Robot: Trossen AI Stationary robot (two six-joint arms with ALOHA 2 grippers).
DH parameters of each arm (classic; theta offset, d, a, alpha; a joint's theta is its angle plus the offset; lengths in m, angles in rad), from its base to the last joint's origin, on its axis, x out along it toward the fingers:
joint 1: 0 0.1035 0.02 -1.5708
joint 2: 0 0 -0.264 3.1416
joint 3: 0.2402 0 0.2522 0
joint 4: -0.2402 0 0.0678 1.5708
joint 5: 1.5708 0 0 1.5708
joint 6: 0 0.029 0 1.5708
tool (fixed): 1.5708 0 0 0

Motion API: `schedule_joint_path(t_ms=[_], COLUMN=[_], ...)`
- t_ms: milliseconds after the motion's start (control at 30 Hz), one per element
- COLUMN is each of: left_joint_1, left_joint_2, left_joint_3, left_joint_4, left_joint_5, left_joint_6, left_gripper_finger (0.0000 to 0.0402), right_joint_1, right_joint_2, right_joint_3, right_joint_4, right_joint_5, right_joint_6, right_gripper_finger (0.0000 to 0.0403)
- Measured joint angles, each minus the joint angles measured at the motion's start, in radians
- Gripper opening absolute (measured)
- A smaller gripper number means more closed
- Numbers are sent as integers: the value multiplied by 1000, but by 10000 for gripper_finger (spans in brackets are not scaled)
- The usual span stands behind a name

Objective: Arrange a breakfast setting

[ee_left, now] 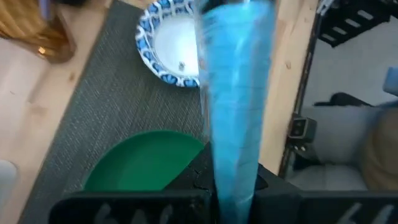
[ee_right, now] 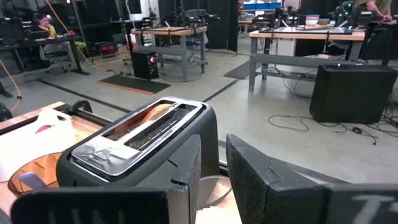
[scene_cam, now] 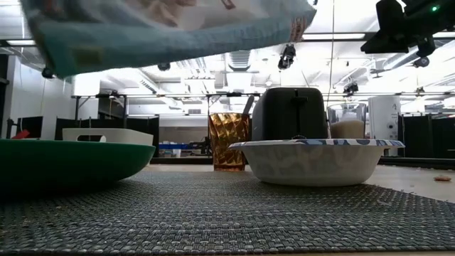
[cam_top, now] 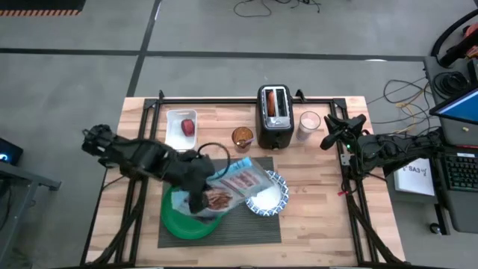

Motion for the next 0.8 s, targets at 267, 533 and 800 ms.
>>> schedule_joint_path(t_ms=[267,533,800], left_joint_1=[137,176,221], left_joint_2=[0,0,-1], left_joint_3=[-49,-104,-129], left_joint_4=[-1,-1,0], left_joint_5=[289,382,507], left_joint_6=[-5,30,-4], left_gripper_finger=[0,0,0], right_joint_1=[0,0,0], right_joint_2=[0,0,0], right_joint_3=[0,0,0], right_joint_4=[0,0,2], right_joint_5=[0,0,-87], right_joint_6=[0,-6,-19], right_gripper_finger=[68,68,68])
